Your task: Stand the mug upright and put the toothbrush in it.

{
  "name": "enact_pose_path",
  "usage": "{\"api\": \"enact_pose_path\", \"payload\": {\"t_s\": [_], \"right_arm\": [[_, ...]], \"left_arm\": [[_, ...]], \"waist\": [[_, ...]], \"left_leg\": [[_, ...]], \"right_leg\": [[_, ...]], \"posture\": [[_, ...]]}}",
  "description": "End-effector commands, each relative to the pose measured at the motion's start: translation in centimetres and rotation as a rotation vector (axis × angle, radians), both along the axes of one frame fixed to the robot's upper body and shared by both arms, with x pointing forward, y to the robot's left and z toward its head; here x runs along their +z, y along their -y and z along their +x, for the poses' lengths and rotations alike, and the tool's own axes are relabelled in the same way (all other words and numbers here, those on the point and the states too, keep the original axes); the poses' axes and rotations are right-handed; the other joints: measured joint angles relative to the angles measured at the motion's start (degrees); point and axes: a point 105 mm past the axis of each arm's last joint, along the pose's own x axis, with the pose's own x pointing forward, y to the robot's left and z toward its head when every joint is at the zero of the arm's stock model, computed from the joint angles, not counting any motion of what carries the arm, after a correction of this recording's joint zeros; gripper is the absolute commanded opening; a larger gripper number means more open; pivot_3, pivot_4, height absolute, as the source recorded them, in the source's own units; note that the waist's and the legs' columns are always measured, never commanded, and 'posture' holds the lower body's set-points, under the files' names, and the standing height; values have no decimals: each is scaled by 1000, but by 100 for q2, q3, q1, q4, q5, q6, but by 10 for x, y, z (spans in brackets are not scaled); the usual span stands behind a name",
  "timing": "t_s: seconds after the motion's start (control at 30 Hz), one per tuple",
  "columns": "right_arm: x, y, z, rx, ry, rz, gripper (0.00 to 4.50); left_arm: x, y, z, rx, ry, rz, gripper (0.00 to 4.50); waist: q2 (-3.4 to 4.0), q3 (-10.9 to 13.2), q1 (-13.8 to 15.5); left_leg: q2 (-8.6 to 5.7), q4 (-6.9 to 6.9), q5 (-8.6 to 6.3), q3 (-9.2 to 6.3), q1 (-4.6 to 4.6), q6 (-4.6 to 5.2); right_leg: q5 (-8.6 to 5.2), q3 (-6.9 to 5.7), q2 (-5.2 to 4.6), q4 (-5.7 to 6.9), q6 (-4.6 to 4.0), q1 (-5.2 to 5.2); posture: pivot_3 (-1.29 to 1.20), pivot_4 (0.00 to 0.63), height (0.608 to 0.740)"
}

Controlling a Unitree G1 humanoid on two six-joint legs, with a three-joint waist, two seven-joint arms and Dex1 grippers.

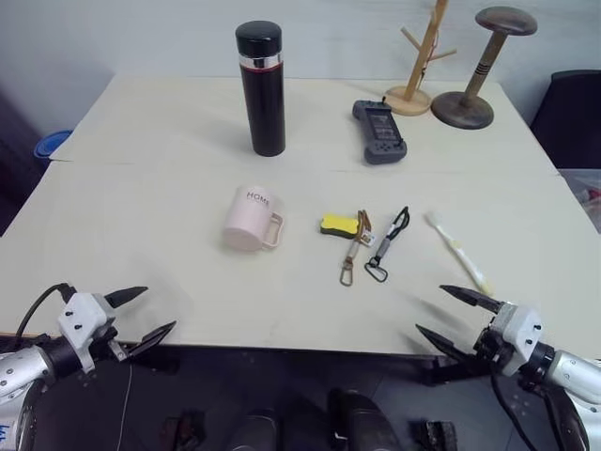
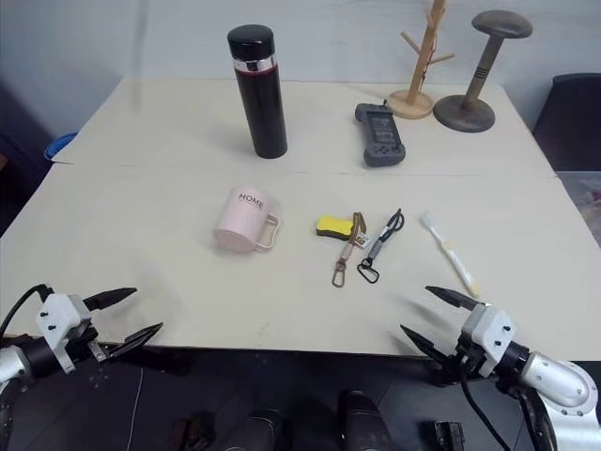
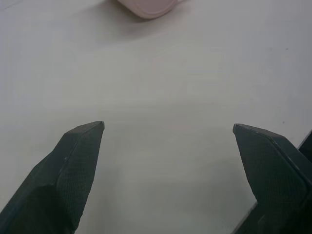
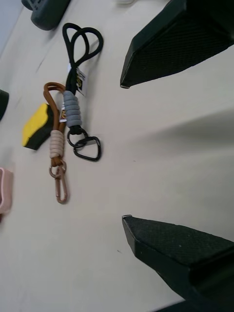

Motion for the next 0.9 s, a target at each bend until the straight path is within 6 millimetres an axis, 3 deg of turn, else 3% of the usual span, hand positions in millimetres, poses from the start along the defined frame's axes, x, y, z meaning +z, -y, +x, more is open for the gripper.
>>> {"api": "enact_pose_path", "payload": {"t_s": [0.03, 0.27, 0.63, 0.8, 0.9], "right_arm": [[1, 0, 0, -4, 18, 12, 4389], [-12, 5, 1, -20, 9, 24, 4389], [-13, 10, -2, -35, 19, 23, 4389], [2, 4, 0, -31, 35, 69, 4389], [21, -5, 14, -67, -8, 178, 4389]], "left_arm": [[4, -1, 0, 5, 27, 9, 4500], [4, 4, 0, -7, 20, -21, 4500], [6, 10, 1, -28, 24, -65, 4500], [14, 18, -1, -85, -14, -170, 4500], [25, 28, 0, -135, -38, -244, 4500]], "waist": [[1, 1, 6], [0, 0, 14], [0, 0, 10], [0, 0, 10], [0, 0, 1]], "left_leg": [[0, 0, 0, 0, 0, 0], [1, 0, -1, 1, -2, 0], [3, 0, -1, 1, -1, 0], [3, 0, -1, 1, -1, 0], [5, 0, -1, 1, -1, 0]], "right_leg": [[0, 0, 0, 0, 0, 0], [0, 0, 1, -4, 0, 1], [0, 0, 4, -2, 0, 1], [0, 0, 3, -2, 0, 1], [0, 0, 4, 0, 0, 0]], "posture": [[0, 150, 740], [0, 150, 740], [0, 150, 740], [0, 150, 740], [0, 150, 740]]}}
